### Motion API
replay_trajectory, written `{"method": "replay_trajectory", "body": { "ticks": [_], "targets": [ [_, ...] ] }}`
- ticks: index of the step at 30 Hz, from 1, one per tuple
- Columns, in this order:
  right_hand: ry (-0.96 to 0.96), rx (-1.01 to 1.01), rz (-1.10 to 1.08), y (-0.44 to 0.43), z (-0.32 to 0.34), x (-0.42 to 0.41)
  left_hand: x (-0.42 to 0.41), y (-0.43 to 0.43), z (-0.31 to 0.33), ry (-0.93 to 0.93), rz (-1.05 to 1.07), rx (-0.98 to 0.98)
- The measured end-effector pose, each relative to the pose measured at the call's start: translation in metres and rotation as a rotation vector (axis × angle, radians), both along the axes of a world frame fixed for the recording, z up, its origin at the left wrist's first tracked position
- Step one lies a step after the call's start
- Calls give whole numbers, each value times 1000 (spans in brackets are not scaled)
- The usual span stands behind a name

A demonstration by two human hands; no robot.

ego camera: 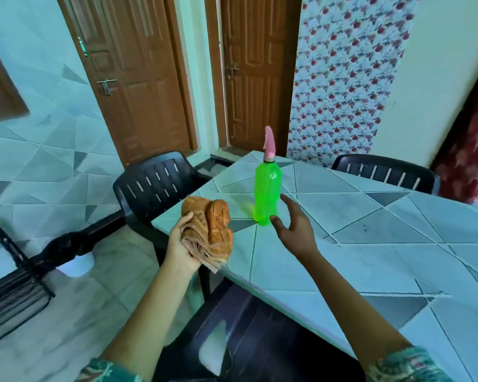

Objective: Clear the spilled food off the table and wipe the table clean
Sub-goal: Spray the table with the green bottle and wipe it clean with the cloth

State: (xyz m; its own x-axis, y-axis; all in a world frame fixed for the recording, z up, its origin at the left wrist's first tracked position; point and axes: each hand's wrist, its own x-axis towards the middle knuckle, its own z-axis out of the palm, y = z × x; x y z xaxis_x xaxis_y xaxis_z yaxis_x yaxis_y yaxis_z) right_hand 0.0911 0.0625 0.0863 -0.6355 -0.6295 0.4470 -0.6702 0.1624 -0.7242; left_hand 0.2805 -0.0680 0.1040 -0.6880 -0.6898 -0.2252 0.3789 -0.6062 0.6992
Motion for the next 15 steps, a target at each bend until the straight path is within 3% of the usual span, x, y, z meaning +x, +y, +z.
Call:
{"method": "replay_trajectory", "body": {
  "ticks": [7,15],
  "targets": [
    [-242,-87,-38,-77,35,-75,-43,-57,11,-20,-2,-50],
    [-446,-40,288,-141,59,-140,-82,-88,0,-51,-16,-44]
  ]
}}
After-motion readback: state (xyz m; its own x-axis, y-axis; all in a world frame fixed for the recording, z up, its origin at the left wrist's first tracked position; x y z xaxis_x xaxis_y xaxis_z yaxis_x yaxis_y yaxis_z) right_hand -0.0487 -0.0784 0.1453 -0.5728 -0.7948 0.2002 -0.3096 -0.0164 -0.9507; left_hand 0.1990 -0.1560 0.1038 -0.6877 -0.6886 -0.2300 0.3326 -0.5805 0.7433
